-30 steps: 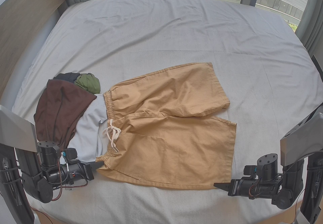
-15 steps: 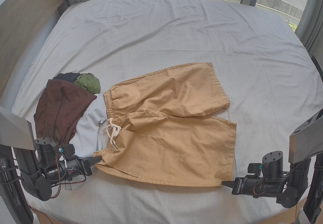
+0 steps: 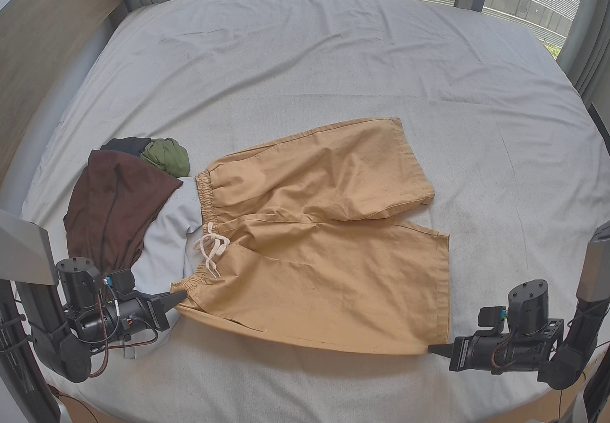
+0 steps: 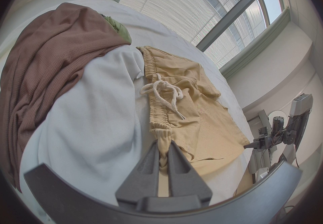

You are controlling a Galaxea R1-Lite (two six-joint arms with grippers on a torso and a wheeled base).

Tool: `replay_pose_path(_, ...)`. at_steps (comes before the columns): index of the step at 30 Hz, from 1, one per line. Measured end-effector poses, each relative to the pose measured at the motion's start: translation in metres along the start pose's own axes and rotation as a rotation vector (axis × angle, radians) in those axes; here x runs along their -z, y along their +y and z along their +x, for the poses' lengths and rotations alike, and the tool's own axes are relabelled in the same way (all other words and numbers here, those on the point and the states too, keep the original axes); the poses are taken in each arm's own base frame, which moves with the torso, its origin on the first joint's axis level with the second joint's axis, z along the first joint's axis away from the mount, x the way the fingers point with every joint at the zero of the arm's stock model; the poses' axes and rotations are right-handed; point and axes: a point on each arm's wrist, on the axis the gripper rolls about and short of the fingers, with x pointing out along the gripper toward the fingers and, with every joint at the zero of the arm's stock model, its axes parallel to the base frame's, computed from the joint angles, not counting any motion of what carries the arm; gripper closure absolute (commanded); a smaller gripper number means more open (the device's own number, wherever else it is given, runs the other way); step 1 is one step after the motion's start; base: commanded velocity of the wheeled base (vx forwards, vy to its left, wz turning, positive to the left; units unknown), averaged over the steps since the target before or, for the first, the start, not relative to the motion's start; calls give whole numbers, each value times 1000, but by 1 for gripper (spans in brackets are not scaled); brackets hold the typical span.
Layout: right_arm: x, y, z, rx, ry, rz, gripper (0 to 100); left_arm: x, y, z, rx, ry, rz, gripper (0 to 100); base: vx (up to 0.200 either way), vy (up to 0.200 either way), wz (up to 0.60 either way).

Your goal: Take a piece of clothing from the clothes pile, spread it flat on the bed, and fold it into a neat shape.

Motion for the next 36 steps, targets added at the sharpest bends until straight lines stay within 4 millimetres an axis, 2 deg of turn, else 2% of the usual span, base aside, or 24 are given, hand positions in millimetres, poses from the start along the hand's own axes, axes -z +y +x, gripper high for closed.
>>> replay_pose_path(5, -5, 6, -8, -27, -41, -18, 100, -8, -5, -4, 12, -35, 8, 100, 0, 0, 0)
replay_pose_path(11, -12, 14, -19, -67, -102, -36, 100, -33, -10, 1, 51, -144, -22, 100, 0, 0, 0)
replay_pose_path(19, -33, 26, -27, -129, -221, -61, 100, -67, -21, 1, 117, -276, -73, 100, 0, 0, 0)
replay_pose_path(27, -66, 40, -31, -196, -368, -82, 100, -84, -26, 0, 142, -342, -55, 100, 0, 0, 0)
replay_pose_path(36, -106, 47, -34, -216, -492, -85, 100, -101, -29, 5, 114, -432, -92, 100, 0, 0, 0)
